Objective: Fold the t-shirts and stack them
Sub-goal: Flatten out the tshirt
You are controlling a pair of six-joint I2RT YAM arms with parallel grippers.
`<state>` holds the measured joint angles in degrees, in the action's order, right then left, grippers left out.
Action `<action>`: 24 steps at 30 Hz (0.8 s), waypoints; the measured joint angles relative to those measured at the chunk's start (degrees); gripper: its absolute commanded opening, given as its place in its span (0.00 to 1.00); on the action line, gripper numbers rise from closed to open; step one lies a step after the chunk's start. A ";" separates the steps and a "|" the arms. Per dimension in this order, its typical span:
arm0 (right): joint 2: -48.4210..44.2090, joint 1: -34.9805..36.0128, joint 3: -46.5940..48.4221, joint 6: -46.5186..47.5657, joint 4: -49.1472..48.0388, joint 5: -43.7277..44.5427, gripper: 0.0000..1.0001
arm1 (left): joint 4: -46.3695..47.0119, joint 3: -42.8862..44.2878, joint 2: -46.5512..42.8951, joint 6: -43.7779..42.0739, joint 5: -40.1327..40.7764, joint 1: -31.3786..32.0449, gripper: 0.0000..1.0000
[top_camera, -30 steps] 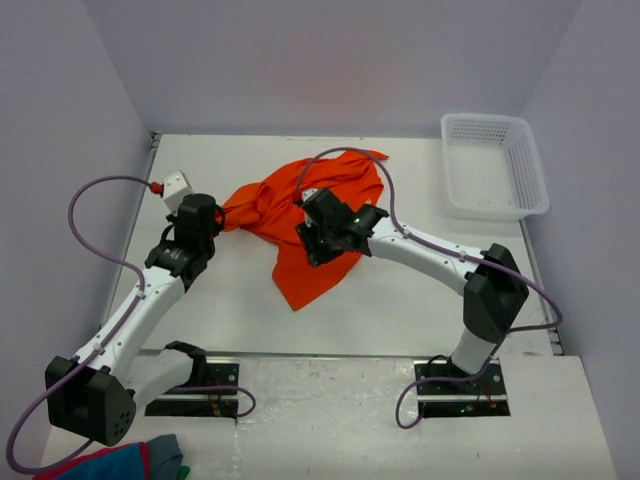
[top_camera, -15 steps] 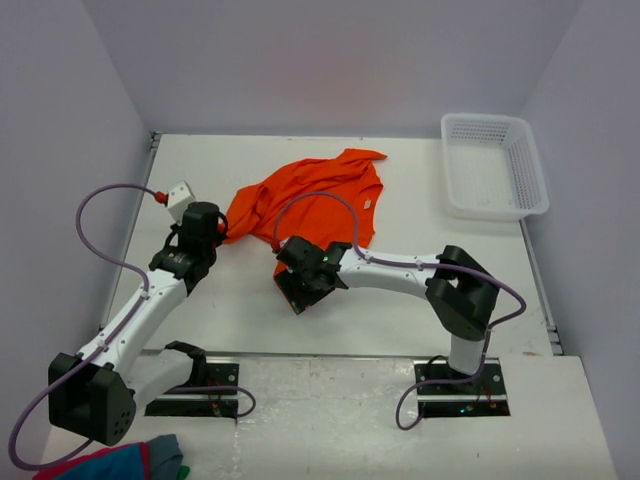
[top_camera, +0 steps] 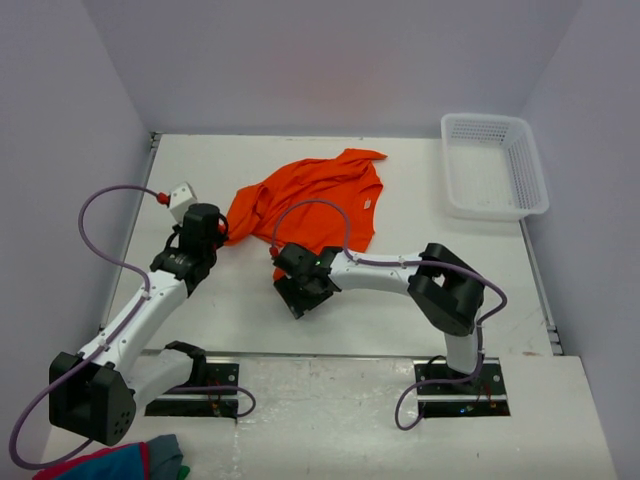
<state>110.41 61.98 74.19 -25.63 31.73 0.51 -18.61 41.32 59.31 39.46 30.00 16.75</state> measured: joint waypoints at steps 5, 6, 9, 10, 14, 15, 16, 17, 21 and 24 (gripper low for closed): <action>0.11 0.44 0.90 -0.02 0.31 0.09 0.63 | 0.85 -0.11 0.00 -0.02 -0.15 0.02 0.00; 0.11 0.63 1.09 -0.02 0.42 0.17 0.63 | 1.18 -0.35 0.00 -0.02 -0.22 0.00 0.00; 0.11 1.25 1.46 -0.02 0.76 0.28 0.65 | 1.49 -0.87 0.33 -0.02 -0.57 0.00 0.00; 0.11 1.44 1.62 0.00 0.92 0.42 0.65 | 1.51 -1.03 0.52 -0.02 -0.70 0.00 0.00; 0.11 2.10 2.08 0.07 1.14 0.66 0.66 | 2.05 -2.10 1.40 0.00 -1.07 0.02 0.00; 0.11 2.16 2.25 0.13 1.29 0.94 0.66 | 2.27 -2.34 1.66 0.00 -1.11 0.00 0.00; 0.11 2.16 2.54 0.15 1.55 1.29 0.66 | 2.40 -2.56 1.90 0.00 -1.18 0.02 0.00; 0.11 2.16 2.82 0.20 1.68 1.53 0.66 | 2.49 -2.78 2.14 0.02 -1.27 0.02 0.00; 0.22 2.14 4.39 0.85 1.77 1.97 0.66 | 2.69 -3.43 2.62 0.50 -1.20 0.00 0.00; 1.42 2.16 6.05 1.51 1.81 2.45 0.66 | 2.36 -3.78 2.62 1.53 -0.85 0.02 0.00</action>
<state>111.83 64.14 80.25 -24.12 33.54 2.96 -16.25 37.54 61.93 40.99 29.15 16.78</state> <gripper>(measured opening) 0.660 0.005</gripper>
